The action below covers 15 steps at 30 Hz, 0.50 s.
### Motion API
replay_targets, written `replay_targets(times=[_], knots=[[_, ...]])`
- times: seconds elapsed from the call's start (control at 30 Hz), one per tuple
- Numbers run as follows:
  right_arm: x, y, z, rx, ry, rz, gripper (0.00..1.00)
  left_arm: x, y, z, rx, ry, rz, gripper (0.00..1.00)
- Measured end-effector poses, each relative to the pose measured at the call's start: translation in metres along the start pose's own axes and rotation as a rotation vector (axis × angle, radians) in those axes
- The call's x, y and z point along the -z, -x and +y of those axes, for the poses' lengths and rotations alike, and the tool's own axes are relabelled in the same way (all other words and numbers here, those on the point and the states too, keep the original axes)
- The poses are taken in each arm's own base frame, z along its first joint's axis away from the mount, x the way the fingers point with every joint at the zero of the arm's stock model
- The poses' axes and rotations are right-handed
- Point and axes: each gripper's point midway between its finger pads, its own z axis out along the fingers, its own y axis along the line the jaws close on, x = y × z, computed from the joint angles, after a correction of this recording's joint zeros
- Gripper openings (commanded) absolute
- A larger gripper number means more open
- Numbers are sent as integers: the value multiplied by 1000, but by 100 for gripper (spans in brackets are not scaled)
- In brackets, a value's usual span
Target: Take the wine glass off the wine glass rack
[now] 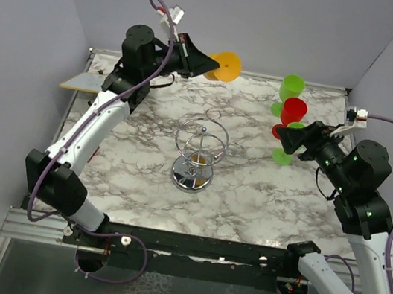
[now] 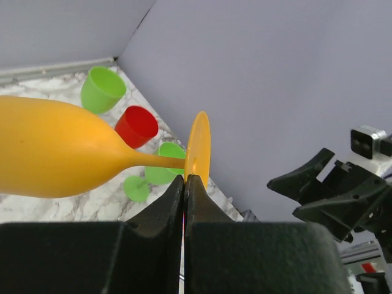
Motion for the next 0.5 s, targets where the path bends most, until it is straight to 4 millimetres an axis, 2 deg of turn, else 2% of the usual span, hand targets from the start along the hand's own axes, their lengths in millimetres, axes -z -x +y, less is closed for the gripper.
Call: replay_targets(times=[0.03, 0.17, 0.3, 0.4, 0.5], knots=[[1, 0, 0, 0, 1, -2, 69, 5, 2, -6, -31, -11, -13, 0], [4, 3, 3, -5, 8, -13, 69, 38, 16, -55, -246, -97, -106, 0], [8, 11, 11, -19, 28, -28, 69, 78, 14, -117, -524, -209, -202, 0], [10, 15, 18, -31, 54, -32, 70, 107, -3, -156, -751, -300, -262, 0], [11, 18, 27, -45, 92, -23, 70, 133, -32, -177, -932, -379, -292, 0]])
